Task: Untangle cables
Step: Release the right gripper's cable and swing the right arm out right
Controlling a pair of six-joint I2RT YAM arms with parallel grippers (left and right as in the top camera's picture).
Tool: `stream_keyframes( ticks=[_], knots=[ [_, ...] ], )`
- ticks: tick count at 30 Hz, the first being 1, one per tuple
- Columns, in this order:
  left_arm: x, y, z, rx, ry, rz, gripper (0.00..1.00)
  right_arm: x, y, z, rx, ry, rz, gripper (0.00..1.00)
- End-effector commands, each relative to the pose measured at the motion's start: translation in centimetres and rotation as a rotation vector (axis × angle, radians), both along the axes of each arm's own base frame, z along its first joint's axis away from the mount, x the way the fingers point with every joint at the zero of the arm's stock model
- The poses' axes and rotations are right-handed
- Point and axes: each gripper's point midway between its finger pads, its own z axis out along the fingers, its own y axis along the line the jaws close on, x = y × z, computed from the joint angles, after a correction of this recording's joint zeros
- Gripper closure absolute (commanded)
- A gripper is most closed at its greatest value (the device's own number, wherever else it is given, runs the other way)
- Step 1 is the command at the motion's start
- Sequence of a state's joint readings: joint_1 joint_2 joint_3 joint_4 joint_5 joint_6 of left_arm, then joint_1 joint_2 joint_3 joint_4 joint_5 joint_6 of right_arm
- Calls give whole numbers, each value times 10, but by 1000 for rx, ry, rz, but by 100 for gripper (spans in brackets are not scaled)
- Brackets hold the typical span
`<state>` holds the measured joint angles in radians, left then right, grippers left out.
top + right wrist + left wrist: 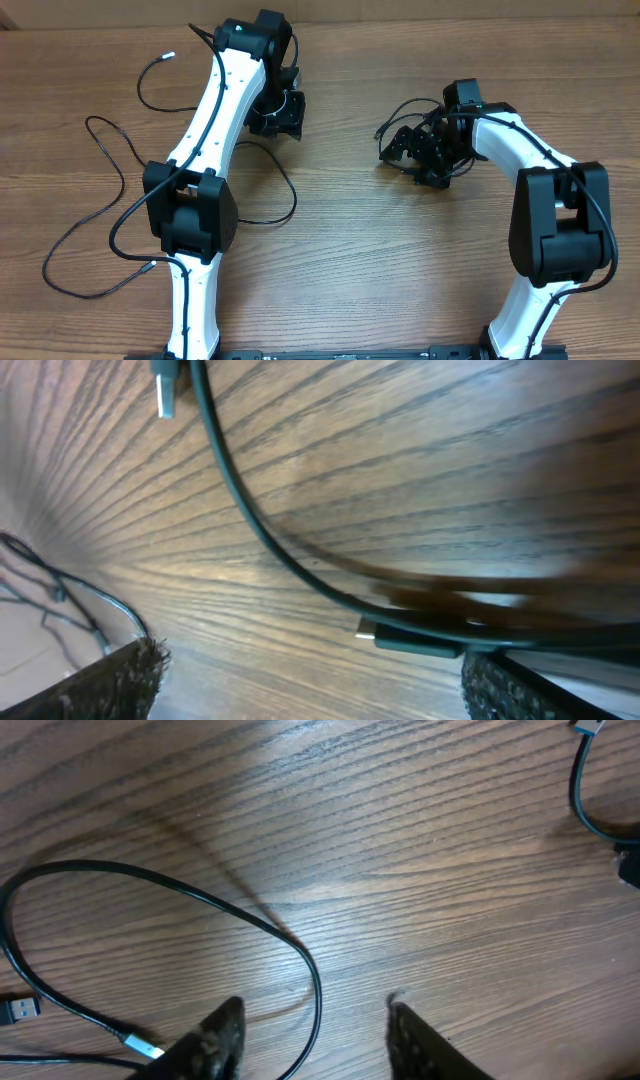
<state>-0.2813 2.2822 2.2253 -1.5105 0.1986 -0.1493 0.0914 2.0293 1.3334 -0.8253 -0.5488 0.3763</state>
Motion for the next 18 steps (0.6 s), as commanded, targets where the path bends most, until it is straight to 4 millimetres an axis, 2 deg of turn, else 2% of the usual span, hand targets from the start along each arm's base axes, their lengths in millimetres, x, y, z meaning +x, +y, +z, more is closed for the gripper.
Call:
stream_keyframes(
  ticks=[1,4,8,12,16,17,18],
  knots=[
    [1,-4,1,-5,-13,-27,56,-12,6,-8,83,44,49,6],
    [-1,-9,2,-19,-19,-81,53,0,7,22,166,-20,64,6],
    [-3,-21,2,-39,-35,-161,42,18,-18,56,165,-83,3,5],
    [-7,-47,4,-86,-72,-290,31,30,-61,75,154,-122,-100,1],
    [-8,-76,5,-103,-135,-398,28,29,-115,71,118,-99,-230,0],
    [-7,-86,6,-110,-158,-416,25,26,-133,68,93,-88,-272,0],
    [-6,-95,6,-116,-177,-432,10,24,-149,66,74,-82,-307,0]
  ],
)
